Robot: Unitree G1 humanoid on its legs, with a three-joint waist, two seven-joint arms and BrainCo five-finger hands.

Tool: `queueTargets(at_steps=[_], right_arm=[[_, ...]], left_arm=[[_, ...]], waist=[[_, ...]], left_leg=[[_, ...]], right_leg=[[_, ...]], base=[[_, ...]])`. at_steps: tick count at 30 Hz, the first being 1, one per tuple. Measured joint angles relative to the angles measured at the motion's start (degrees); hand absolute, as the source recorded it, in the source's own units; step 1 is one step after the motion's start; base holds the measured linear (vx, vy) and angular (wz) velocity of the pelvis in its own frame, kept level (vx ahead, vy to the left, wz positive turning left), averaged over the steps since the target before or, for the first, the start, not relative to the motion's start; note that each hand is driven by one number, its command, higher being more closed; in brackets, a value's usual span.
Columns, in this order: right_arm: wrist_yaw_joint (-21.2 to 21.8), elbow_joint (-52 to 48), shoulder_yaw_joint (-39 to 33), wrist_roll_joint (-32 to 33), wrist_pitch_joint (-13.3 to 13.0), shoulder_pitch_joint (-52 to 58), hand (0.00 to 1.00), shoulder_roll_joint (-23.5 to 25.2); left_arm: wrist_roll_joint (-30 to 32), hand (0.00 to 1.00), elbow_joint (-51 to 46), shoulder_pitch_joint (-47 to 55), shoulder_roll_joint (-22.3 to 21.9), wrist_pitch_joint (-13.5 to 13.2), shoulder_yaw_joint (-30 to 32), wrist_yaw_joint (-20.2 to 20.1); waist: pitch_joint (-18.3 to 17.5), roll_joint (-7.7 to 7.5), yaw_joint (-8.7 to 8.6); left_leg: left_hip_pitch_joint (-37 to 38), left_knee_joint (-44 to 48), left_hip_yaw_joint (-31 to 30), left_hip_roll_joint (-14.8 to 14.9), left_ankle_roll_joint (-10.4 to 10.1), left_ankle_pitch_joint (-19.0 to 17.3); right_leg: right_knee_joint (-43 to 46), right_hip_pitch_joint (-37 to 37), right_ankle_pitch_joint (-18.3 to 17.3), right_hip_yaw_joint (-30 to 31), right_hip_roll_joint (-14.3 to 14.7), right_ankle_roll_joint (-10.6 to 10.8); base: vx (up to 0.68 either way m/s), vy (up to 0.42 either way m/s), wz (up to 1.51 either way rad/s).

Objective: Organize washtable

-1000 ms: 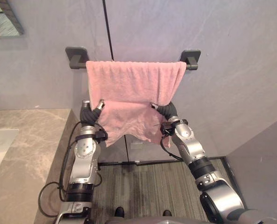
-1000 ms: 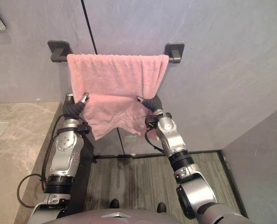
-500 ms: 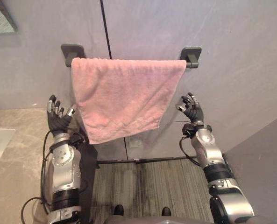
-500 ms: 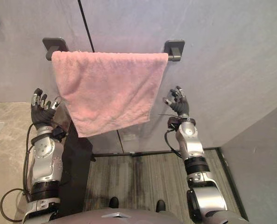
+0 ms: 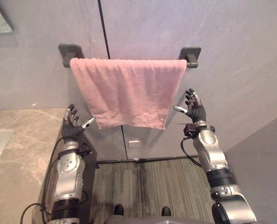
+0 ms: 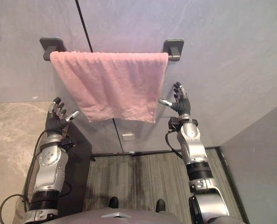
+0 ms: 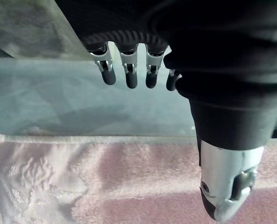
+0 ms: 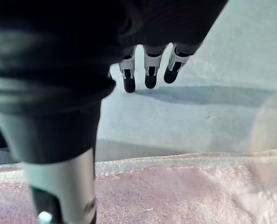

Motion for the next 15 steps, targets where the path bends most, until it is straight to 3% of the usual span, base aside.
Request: queueTargets(at_steps=[8, 15], right_arm=[[2.7, -11.3, -2.5, -2.7, -0.4, 16.3, 0.0, 3.8], [9.8, -16.5, 5.3, -2.0, -0.5, 25.6, 0.0, 3.5]], left_arm=[[-0.2, 0.0, -13.9, 13.1, -7.9, -0.1, 0.8, -1.1], [-3.4, 0.0, -20.8, 22.3, -9.7, -0.2, -6.9, -7.4]], waist=[[0.0, 0.01, -0.83], [0.0, 0.0, -1.46]], left_leg=[[0.1, -0.1, 0.1, -0.1, 0.1, -0.3], [0.0, -0.3, 0.2, -0.1, 0.0, -0.5]], right_leg=[[0.2, 0.0, -0.4, -0.4, -0.1, 0.1], [0.4, -0.4, -1.1, -0.6, -0.2, 0.5]], base=[[0.0, 0.0, 0.0], [0.0, 0.0, 0.0]])
